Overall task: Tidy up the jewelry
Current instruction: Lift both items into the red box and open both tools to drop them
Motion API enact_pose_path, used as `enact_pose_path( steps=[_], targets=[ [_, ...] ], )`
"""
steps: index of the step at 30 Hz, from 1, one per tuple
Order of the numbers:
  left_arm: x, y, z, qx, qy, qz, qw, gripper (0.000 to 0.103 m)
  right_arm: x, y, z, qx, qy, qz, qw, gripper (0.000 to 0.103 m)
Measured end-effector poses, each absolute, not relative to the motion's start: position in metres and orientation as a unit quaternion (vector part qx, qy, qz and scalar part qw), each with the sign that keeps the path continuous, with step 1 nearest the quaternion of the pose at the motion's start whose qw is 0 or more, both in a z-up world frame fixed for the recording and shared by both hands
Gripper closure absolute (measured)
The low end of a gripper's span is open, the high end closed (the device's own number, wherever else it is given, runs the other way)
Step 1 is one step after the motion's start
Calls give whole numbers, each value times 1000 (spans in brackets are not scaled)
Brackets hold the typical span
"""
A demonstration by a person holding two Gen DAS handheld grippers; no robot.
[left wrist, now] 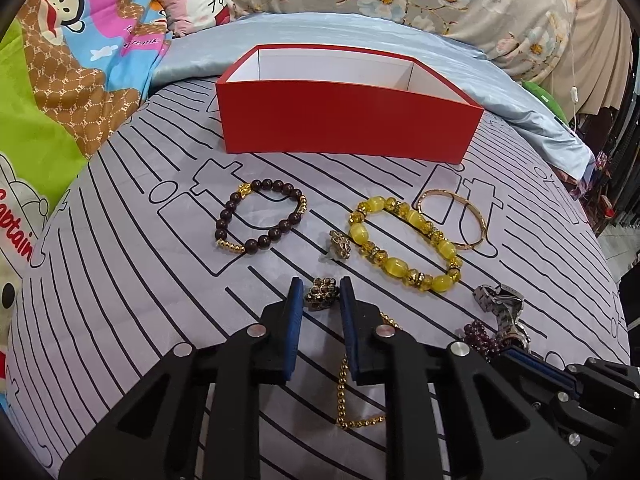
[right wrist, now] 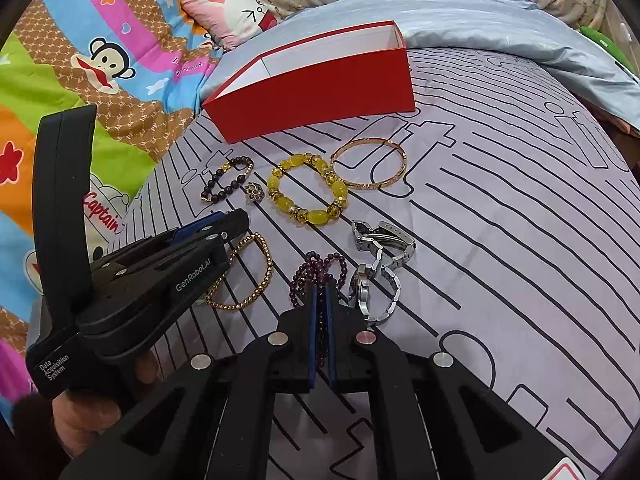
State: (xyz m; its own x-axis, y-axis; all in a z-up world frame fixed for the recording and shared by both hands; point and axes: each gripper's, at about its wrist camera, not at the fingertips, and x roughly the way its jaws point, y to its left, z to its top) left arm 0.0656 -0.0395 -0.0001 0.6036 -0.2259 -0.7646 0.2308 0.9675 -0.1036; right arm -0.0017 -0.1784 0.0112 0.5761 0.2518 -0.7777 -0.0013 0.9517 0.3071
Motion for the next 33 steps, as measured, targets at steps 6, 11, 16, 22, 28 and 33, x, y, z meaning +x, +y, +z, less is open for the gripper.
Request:
enact_pose_path(
  steps=[6,11,16,22,28,33],
  targets=[
    [57,-28,9,-20,429,-137,893,85,-7,-180,21,142,443,75,882,99],
    [50,-20,25,-33,419,-142,896,85,-10,-180,35,144,428,82,889,99],
    [46,-14,42,-42,413,-146,898,85,-8,-180,54,147,410,89,896,99],
    [58,-10,73,-44,390,-148,908,85,9,-189,83,145,380,91,909,99],
    [97,-10,103,-45,366,-151,917,85,52,-199,113,132,345,86,925,99],
    [142,-18,113,-34,351,-150,924,85,103,-210,124,128,331,73,932,99]
  ],
)
